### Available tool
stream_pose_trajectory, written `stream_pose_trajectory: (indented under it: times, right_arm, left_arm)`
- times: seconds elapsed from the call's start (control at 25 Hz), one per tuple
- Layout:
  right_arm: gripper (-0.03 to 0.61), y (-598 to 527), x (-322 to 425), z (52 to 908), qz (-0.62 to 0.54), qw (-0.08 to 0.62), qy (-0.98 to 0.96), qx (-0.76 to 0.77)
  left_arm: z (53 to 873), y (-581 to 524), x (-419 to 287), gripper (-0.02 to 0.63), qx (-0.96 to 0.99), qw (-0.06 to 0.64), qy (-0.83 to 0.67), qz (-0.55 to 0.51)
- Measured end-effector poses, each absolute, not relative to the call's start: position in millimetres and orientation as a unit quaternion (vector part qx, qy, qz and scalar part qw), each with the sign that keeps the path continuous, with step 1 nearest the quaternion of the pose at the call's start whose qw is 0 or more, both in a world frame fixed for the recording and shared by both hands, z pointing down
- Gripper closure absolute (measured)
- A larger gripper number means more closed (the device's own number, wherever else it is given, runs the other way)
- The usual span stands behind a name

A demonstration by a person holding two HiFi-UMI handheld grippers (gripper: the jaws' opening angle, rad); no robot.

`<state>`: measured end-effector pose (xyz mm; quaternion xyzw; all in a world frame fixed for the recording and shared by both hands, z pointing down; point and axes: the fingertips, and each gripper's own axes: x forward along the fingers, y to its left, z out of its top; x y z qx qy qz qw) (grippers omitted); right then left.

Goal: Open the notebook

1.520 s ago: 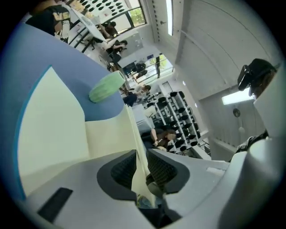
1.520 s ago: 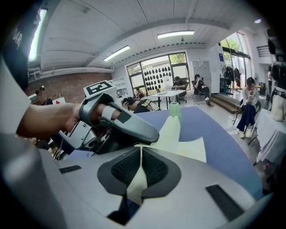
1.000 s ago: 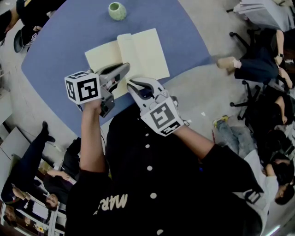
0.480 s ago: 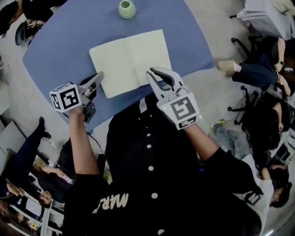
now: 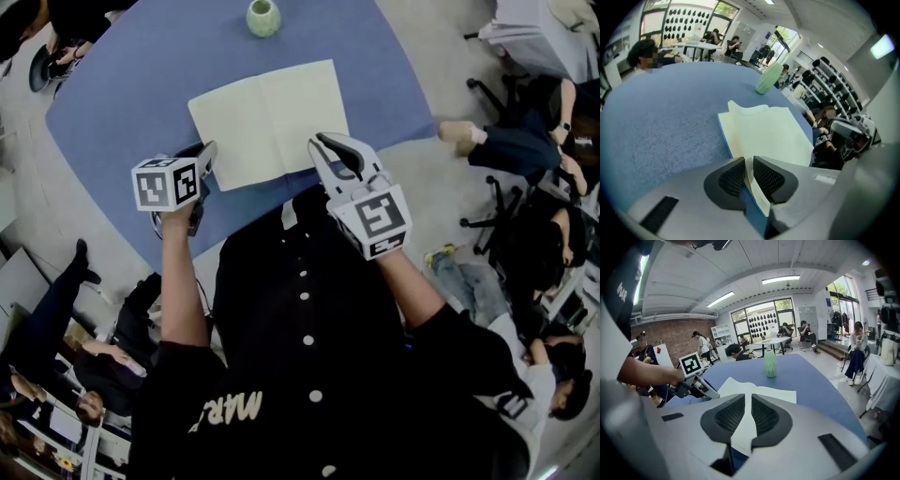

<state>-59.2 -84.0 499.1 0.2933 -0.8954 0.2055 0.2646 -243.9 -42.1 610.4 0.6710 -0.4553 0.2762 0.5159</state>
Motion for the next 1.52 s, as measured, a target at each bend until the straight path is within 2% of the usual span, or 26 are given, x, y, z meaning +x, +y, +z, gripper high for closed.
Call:
stream_pose_trajectory:
  times: [0.12, 0.32, 0.4, 0.44, 0.52, 0.6, 0.76, 0.96, 1.28, 1.52]
  right_arm:
    - [0.525, -85.6, -57.6, 496.4, 0.200, 0.263, -0.896, 0.298]
    - [0.509, -85.7, -52.4, 491.8, 0.201, 0.258, -0.896, 0.302]
    - [0.502, -86.9, -49.0, 487.0, 0.200, 0.241, -0.901, 0.299]
    - [0.499, -88.3, -47.3, 482.9, 0.199, 0.225, -0.907, 0.297]
    - [0.500, -92.8, -43.6, 470.9, 0.198, 0.194, -0.914, 0.296]
    - [0.531, -100.4, -40.6, 455.5, 0.189, 0.170, -0.919, 0.302]
    - [0.588, -112.5, -31.7, 421.1, 0.160, 0.130, -0.925, 0.320]
    - [0.592, -124.7, -16.7, 366.0, 0.117, 0.073, -0.934, 0.330]
    - [0.578, -124.0, 4.6, 285.7, 0.023, 0.019, -0.936, 0.351]
    - [0.578, -123.3, 26.2, 241.5, 0.001, -0.024, -0.927, 0.373]
  left_arm:
    - [612.0, -41.8, -245.6, 0.537, 0.677, 0.451, -0.470, 0.342]
    - [609.4, -46.9, -249.8, 0.453, 0.677, 0.308, -0.492, 0.452]
    - [604.2, -47.3, -247.1, 0.462, 0.682, 0.262, -0.495, 0.470]
    - [600.1, -46.2, -244.8, 0.493, 0.687, 0.249, -0.498, 0.466]
    - [585.5, -43.9, -238.7, 0.554, 0.705, 0.236, -0.510, 0.432]
    - [563.5, -44.8, -232.1, 0.606, 0.728, 0.221, -0.524, 0.383]
    - [504.0, -48.7, -220.2, 0.611, 0.767, 0.202, -0.555, 0.252]
    - [397.3, -54.1, -216.2, 0.611, 0.785, 0.143, -0.595, 0.095]
    - [268.2, -30.6, -213.1, 0.611, 0.776, 0.007, -0.631, 0.006]
    - [214.5, -4.9, -223.3, 0.611, 0.755, -0.037, -0.654, -0.037]
